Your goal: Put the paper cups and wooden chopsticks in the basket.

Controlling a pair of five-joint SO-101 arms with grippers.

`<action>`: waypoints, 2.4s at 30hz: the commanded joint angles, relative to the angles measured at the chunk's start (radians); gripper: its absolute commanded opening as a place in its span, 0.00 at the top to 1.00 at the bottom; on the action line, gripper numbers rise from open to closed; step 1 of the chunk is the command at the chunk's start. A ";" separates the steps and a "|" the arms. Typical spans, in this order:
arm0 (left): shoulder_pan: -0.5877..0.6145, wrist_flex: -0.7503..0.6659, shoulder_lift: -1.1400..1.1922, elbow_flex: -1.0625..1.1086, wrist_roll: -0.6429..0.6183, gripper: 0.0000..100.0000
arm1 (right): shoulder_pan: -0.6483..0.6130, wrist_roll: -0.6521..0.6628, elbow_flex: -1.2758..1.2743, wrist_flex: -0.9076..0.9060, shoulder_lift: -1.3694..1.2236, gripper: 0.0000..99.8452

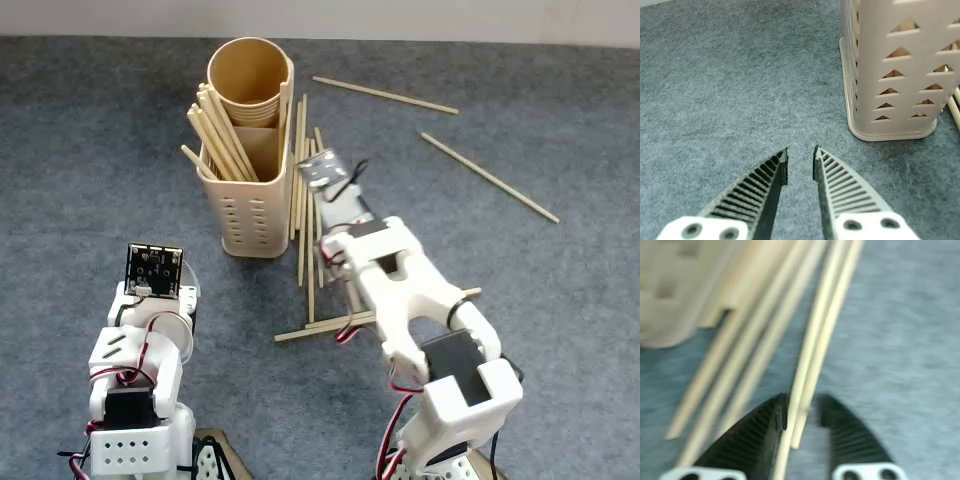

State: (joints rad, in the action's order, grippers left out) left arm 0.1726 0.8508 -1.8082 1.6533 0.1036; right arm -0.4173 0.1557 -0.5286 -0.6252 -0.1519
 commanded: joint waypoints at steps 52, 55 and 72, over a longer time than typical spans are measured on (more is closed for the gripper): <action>-0.016 -0.015 -0.004 -0.004 0.017 0.89 | -0.263 -0.094 0.242 0.562 0.423 0.85; -0.016 -0.015 -0.004 -0.004 0.017 0.89 | -0.265 -0.094 0.242 0.562 0.426 0.84; -0.015 -0.015 -0.004 -0.005 0.017 0.89 | -0.088 0.123 0.381 -0.598 0.657 0.84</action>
State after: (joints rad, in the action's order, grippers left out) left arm 0.1695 0.8508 -1.8082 1.6533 0.1051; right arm -0.5340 0.1404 -0.1527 -0.9536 0.4634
